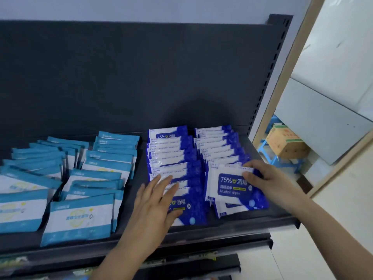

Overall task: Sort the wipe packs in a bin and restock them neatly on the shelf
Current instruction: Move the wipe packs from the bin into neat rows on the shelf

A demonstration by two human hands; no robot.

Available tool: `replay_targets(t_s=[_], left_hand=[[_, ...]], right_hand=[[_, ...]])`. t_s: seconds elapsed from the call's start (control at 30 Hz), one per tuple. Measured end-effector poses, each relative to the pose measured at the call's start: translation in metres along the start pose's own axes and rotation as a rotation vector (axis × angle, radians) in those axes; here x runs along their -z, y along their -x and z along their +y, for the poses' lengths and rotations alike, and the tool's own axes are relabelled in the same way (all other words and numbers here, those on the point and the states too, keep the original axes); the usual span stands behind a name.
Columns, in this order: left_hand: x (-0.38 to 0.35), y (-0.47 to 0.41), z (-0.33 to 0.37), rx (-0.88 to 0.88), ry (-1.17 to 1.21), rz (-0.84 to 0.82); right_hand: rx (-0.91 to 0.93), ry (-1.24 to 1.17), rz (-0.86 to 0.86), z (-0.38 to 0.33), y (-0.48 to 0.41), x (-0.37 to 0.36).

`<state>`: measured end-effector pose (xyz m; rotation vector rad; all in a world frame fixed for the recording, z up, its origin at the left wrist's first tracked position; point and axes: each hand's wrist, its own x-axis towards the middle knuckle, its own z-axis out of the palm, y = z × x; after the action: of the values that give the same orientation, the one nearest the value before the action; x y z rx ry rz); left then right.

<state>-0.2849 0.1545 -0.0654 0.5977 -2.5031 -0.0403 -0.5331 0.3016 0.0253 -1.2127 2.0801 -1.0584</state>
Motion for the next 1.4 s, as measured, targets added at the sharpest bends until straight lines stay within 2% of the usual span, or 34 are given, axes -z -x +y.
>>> replay_targets(t_s=[0.1, 0.17, 0.27, 0.47, 0.73, 0.83, 1.07, 1.17, 1.27, 1.4], left_hand=[[-0.005, -0.008, 0.02, -0.009, 0.074, -0.012], [-0.011, -0.015, 0.037, -0.025, 0.035, -0.088], [-0.023, -0.028, 0.058, -0.091, 0.046, -0.15], [-0.036, -0.043, 0.068, -0.1, 0.07, -0.172], [-0.042, -0.065, 0.064, -0.031, 0.051, -0.153], [-0.041, -0.068, 0.062, -0.029, 0.042, -0.179], [-0.033, -0.044, 0.057, -0.165, 0.03, -0.239], [-0.02, -0.039, 0.054, -0.09, 0.129, -0.162], [-0.004, -0.025, 0.044, 0.028, 0.125, -0.079], [0.019, -0.002, 0.024, 0.151, 0.075, -0.047]], right_hand=[[0.075, 0.392, 0.076, 0.038, 0.001, -0.01], [0.156, 0.512, 0.186, 0.054, -0.001, -0.024], [0.172, 0.5, 0.295, 0.06, 0.003, -0.031], [0.174, 0.401, 0.017, 0.063, 0.013, -0.031], [0.124, 0.373, 0.136, 0.049, -0.008, -0.037], [0.102, 0.381, 0.089, 0.047, -0.013, -0.034], [0.059, 0.473, -0.068, 0.05, 0.012, -0.03], [0.072, 0.471, -0.033, 0.041, 0.014, -0.03], [0.141, 0.443, 0.002, 0.029, 0.013, -0.033], [0.171, 0.498, -0.066, 0.026, 0.013, -0.044]])
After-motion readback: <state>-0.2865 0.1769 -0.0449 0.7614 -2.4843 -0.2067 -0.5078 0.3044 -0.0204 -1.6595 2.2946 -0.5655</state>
